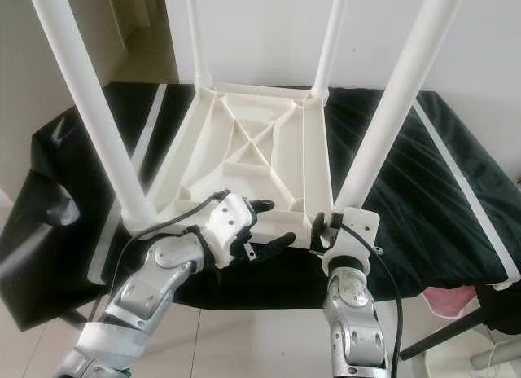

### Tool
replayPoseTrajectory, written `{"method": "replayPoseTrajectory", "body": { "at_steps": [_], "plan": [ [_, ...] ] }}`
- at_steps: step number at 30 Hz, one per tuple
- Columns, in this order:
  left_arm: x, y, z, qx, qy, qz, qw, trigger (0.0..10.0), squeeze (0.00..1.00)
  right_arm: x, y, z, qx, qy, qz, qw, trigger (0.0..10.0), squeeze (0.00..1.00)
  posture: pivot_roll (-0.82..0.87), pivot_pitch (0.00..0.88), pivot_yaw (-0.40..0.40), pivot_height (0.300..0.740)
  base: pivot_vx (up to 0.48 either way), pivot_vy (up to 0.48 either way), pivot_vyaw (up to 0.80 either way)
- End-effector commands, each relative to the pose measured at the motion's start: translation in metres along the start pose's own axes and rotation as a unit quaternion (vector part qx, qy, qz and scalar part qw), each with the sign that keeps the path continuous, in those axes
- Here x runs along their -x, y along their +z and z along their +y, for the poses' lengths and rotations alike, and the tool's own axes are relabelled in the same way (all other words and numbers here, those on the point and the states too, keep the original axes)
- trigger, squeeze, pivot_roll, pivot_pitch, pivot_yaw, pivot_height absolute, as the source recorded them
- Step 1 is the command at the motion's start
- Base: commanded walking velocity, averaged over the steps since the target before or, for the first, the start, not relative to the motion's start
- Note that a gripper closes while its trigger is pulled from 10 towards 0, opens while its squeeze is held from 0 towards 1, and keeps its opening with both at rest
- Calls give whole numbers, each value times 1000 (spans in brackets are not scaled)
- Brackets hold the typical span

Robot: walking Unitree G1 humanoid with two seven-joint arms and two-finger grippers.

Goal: Building children table

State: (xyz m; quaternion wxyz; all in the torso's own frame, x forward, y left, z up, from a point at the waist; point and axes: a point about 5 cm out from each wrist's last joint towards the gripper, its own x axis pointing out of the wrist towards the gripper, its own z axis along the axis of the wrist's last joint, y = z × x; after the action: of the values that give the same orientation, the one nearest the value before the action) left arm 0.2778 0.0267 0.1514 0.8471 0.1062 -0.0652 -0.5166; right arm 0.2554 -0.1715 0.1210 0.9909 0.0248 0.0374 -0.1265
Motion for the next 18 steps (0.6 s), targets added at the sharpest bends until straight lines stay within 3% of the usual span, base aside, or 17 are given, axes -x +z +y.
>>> {"method": "replayPoseTrajectory", "body": {
  "at_steps": [1, 2, 3, 9, 12, 14, 16, 18],
  "plan": [
    [-2, 1, 1, -3, 7, -1, 1000, 10000, 0, 2, 3, -7, -3, 9, -9, 1000, 10000, 1000, -73, 0, -26, 740, 0, 0, 0],
    [-2, 1, 1, -3, 7, -1, 1000, 10000, 0, 3, 4, -10, -4, 36, -11, 999, 10000, 733, -70, 0, -27, 740, 0, 0, 0],
    [-1, 1, 1, -3, 7, -1, 1000, 10000, 0, 4, 6, -13, 0, 57, -16, 998, 10000, 0, -70, 0, -26, 740, 0, 0, 0],
    [-1, 1, 2, -4, 7, -1, 1000, 10000, 0, 4, 10, -23, 9, 107, -29, 994, 10000, 0, -67, 0, -25, 740, 0, 0, 0],
    [0, 1, 3, -5, 7, -1, 1000, 10000, 0, 0, 16, -33, 29, 176, -39, 983, 10000, 0, -67, 0, -18, 740, 0, 0, 0],
    [0, 1, 3, -5, 7, 0, 1000, 10000, 0, -1, 16, -34, 32, 188, -39, 981, 10000, 0, -67, 0, -18, 740, 0, 0, 0],
    [0, 2, 3, -6, 5, 0, 1000, 10000, 0, -1, 20, -31, 50, 252, -44, 965, 10000, 0, -67, 0, -15, 740, 0, 0, 0],
    [0, 2, 3, -6, 5, 0, 1000, 10000, 0, -1, 21, -31, 58, 277, -42, 958, 10000, 0, -67, 0, -15, 740, 0, 0, 0]
  ]
}}
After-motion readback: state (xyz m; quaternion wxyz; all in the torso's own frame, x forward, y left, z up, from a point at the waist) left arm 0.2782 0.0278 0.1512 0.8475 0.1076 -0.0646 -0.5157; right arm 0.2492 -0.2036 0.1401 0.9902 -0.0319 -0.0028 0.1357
